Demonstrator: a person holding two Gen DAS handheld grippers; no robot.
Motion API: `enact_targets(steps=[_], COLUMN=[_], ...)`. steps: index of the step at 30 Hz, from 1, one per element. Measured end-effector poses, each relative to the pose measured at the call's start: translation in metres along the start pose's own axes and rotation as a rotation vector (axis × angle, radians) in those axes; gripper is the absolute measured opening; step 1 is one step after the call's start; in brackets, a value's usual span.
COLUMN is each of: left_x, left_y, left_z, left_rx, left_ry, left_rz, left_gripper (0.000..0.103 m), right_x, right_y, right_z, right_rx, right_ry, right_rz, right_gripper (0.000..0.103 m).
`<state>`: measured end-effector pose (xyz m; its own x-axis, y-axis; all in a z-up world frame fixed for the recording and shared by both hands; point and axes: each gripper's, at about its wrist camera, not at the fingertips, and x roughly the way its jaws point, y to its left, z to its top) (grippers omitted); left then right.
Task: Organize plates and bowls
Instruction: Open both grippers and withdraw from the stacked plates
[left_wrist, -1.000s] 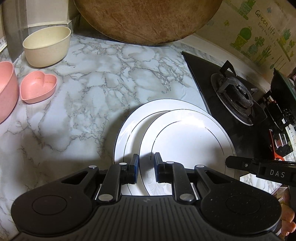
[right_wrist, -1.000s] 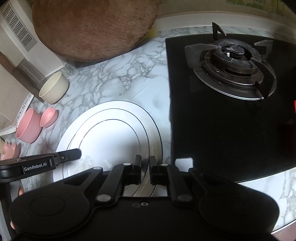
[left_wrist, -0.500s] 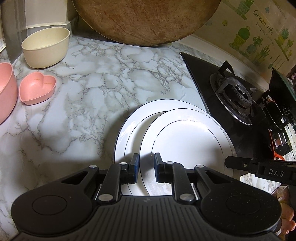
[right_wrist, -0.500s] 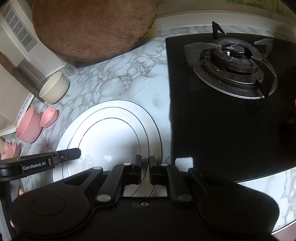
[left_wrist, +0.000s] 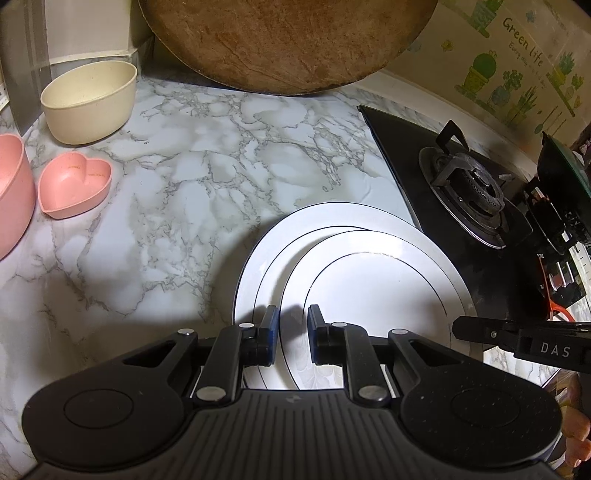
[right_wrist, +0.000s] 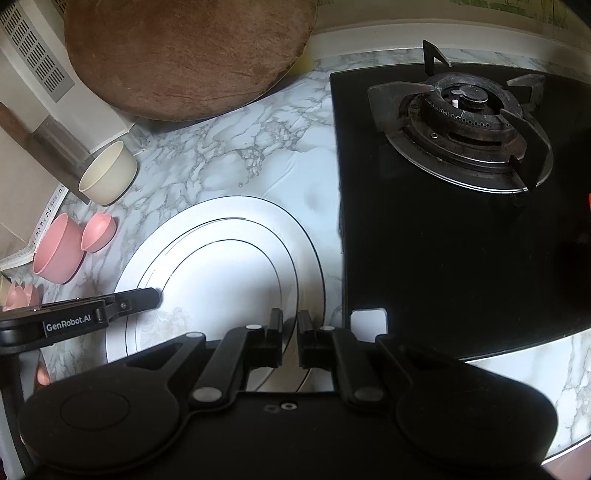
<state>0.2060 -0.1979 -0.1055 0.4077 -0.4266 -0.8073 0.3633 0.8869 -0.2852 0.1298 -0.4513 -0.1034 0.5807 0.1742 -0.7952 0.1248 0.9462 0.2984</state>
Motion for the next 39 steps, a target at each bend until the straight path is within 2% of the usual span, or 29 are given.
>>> enact_targets(steps=[2,6,17,24,27,30,35,38,39], left_x=[-0.002,-0.009,-0.046,-0.077,-0.090,-0.105,-0.133,-0.149,-0.154], left_y=[0.001,0.004,-0.003,0.000,0.005,0.012,0.025,0.034,0.037], left_z=[0.000,-0.002,-0.013,-0.023,-0.027,-0.032,-0.043,-0.049,-0.051], left_rx=[0.002,0.008,0.076,0.093,0.085,0.079,0.062,0.053,0.047], left_ry=[-0.006,-0.019,-0.107,-0.175,-0.198,-0.227,-0.296,-0.329,-0.335], left_rz=[0.006,0.004,-0.005,0.000,0.006,0.023,0.067,0.098,0.104], left_gripper=[0.016,0.016,0.016,0.016,0.017,0.024,0.060,0.062,0.064], right_x=[0.001,-0.005,-0.022,-0.039,-0.048,-0.058,-0.071,-0.075,-0.076], right_y=[0.001,0.008,0.044,0.068,0.082,0.096,0.121,0.139,0.146], right_z=[0.001,0.004,0.000,-0.008,-0.013,-0.018,-0.028,-0.036,-0.039], right_rx=[-0.004,-0.045,-0.171,-0.220,-0.246,-0.276,-0.319,-0.351,-0.363], right_ry=[0.005,-0.017,-0.074,-0.137,-0.172,-0.210,-0.255,-0.272,-0.279], right_rz=[-0.005,-0.022,-0.028,-0.015,-0.012,0.005,0.035,0.059,0.068], right_gripper=[0.010,0.020,0.026,0.042,0.053,0.066,0.079,0.087,0.093])
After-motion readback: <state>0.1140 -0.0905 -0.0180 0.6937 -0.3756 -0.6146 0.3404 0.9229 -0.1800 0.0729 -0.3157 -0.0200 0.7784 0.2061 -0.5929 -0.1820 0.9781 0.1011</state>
